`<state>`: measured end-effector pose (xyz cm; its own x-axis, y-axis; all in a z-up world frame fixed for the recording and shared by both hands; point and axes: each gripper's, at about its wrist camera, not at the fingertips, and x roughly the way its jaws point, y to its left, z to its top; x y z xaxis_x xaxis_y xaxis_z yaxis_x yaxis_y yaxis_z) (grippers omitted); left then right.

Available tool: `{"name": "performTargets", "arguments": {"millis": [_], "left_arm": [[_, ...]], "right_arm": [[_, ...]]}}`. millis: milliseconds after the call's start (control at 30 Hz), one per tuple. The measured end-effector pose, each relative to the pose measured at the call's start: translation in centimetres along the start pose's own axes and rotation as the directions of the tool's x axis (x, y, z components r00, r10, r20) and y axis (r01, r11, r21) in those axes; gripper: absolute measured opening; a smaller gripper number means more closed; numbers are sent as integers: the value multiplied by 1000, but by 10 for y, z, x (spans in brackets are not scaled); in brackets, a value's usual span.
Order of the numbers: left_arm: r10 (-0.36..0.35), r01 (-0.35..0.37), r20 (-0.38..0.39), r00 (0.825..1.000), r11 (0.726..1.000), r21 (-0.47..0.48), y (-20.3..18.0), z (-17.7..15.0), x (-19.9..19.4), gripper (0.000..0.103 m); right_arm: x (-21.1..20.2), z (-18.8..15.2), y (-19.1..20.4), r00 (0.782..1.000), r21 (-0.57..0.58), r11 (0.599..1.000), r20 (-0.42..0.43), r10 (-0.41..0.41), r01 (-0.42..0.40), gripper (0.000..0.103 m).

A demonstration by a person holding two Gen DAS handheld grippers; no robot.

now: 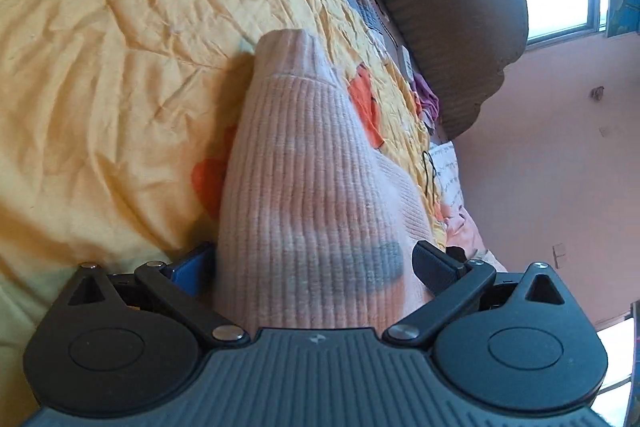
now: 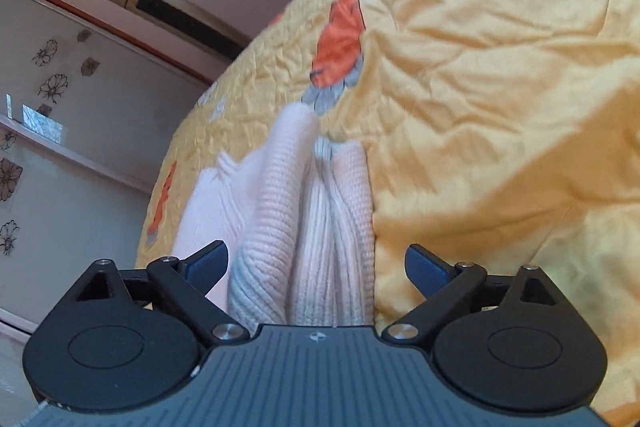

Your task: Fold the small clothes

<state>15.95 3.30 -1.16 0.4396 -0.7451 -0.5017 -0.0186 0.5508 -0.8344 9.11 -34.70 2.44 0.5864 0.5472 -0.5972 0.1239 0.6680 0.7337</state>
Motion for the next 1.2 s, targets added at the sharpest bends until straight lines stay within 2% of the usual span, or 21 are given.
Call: {"name": "performTargets", "arguments": {"millis": [100, 167, 200, 267, 333, 433, 500, 567, 600, 667, 733, 767, 833, 900, 967, 1033, 1133, 1200], "left_arm": [[17, -17, -23, 1000, 1000, 22, -6, 7, 16, 103], [53, -50, -30, 998, 995, 84, -16, 5, 22, 103], [75, -71, -23, 997, 989, 128, -22, 2, 23, 101], [141, -140, 10, 990, 964, 225, -35, -6, 24, 86], [148, -151, 29, 989, 954, 259, -43, -7, 20, 70], [150, -154, 37, 988, 934, 322, -58, 1, 8, 63], [142, -158, 69, 987, 919, 363, -64, 13, -4, 62], [158, -196, 131, 979, 915, 353, -63, 34, -20, 63], [170, -216, 158, 973, 914, 343, -61, 48, -25, 63], [209, -262, 177, 962, 894, 364, -50, 74, -27, 63], [262, -292, 140, 955, 912, 288, -21, 98, -22, 64], [261, -282, 115, 959, 927, 249, -7, 105, -19, 67], [217, -235, 103, 971, 945, 229, 8, 110, -19, 82], [190, -210, 118, 975, 958, 196, 14, 106, -28, 88], [154, -171, 118, 981, 972, 159, 20, 100, -43, 89], [109, -123, 120, 987, 986, 116, 27, 87, -62, 91], [75, -82, 77, 994, 993, 85, 39, 59, -82, 94], [45, -48, 44, 998, 995, 82, 44, 44, -84, 94]], "right_arm": [[19, 1, -9, 995, 44, 996, -60, 83, -80, 94], [27, 2, -11, 991, 63, 990, -39, 127, -124, 93], [29, 2, -10, 991, 58, 991, -35, 126, -124, 81], [34, -4, -3, 996, -11, 997, -41, 81, -82, 64], [33, -16, 8, 997, -103, 992, -30, 71, -74, 61], [27, -23, 20, 998, -105, 993, 13, 56, -55, 58], [23, -20, 35, 995, -120, 989, 34, 90, -85, 56], [28, -15, 55, 987, -140, 978, 33, 159, -153, 56], [35, -12, 68, 986, -170, 973, 33, 164, -157, 56], [60, -1, 83, 986, -184, 970, 8, 165, -160, 55], [91, 11, 88, 988, -162, 975, -23, 154, -155, 54], [106, 17, 89, 989, -156, 977, -32, 144, -147, 54], [129, 24, 88, 994, -123, 986, -21, 107, -109, 59], [138, 20, 88, 997, -109, 991, -5, 82, -82, 69], [132, 13, 94, 999, -145, 988, -6, 46, -46, 75], [114, 5, 92, 999, -173, 984, -3, 39, -39, 76], [74, -11, 76, 996, -173, 983, 56, 64, -54, 85], [57, -24, 66, 996, -181, 981, 54, 76, -65, 90]]}}
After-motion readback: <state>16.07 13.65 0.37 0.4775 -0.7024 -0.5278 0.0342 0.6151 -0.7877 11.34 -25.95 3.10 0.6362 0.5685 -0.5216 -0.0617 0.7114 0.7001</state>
